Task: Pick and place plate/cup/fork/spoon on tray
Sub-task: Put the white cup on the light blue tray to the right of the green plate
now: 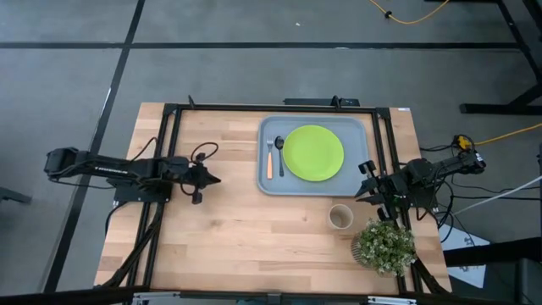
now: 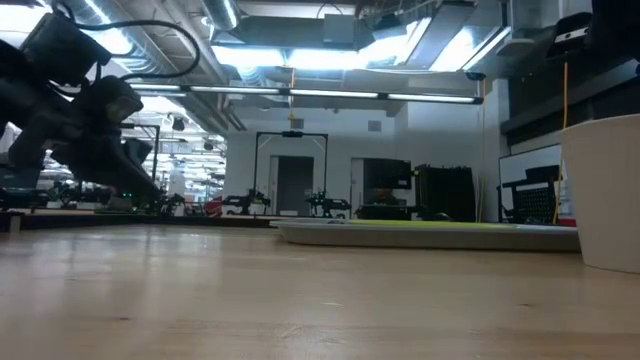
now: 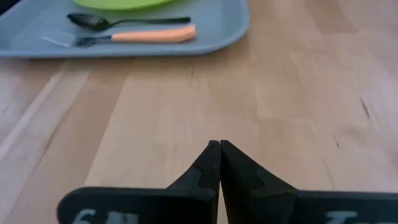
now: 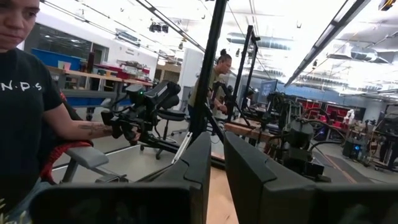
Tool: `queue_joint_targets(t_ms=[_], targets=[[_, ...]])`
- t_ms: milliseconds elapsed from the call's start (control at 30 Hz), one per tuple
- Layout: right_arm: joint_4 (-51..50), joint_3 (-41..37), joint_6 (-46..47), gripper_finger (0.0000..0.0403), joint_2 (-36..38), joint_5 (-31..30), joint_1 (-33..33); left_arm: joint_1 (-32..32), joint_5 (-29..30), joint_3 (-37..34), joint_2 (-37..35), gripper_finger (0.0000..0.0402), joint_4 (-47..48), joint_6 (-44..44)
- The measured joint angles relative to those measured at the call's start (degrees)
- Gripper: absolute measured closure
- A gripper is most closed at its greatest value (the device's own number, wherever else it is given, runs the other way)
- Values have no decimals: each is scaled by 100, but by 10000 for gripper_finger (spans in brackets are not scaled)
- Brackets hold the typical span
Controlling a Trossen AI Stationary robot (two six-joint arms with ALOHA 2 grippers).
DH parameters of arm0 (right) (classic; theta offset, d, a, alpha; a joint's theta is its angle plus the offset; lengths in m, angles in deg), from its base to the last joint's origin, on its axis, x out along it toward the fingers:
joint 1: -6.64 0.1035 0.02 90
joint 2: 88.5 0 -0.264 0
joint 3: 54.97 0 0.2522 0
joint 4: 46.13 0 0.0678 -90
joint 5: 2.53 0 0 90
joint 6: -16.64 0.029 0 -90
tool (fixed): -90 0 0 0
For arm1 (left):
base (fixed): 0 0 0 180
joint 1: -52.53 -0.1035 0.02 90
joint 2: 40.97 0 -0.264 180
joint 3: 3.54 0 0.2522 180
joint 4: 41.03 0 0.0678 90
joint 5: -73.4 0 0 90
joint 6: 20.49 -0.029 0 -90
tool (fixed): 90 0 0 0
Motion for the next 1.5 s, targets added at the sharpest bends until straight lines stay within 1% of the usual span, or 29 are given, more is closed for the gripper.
queue_joint_targets(t_ms=[100,233,367,567,733,867,1167,1333,1500], targets=[[0,0,-2,351,1,-1,0,-90,6,2,-359,401,426,37],[-1,0,-2,351,1,-3,0,-178,-142,7,-740,401,463,-101],[0,0,-4,351,0,-5,0,-185,-114,7,-1015,401,470,-251],[-31,0,-2,351,1,-5,0,-183,76,7,-1073,401,473,-75],[-31,0,-10,351,0,-5,0,-183,78,7,-1073,401,472,-74],[-31,0,-259,351,1,-7,0,-183,94,7,-1070,401,470,-74],[-42,0,-254,351,-1,-7,0,-190,76,7,-999,401,476,-70],[-122,0,-245,351,-1,-7,0,-190,112,4,-1423,401,461,-68],[-498,-2,-240,351,-1,-3,1,-190,111,4,-1851,401,461,-68]])
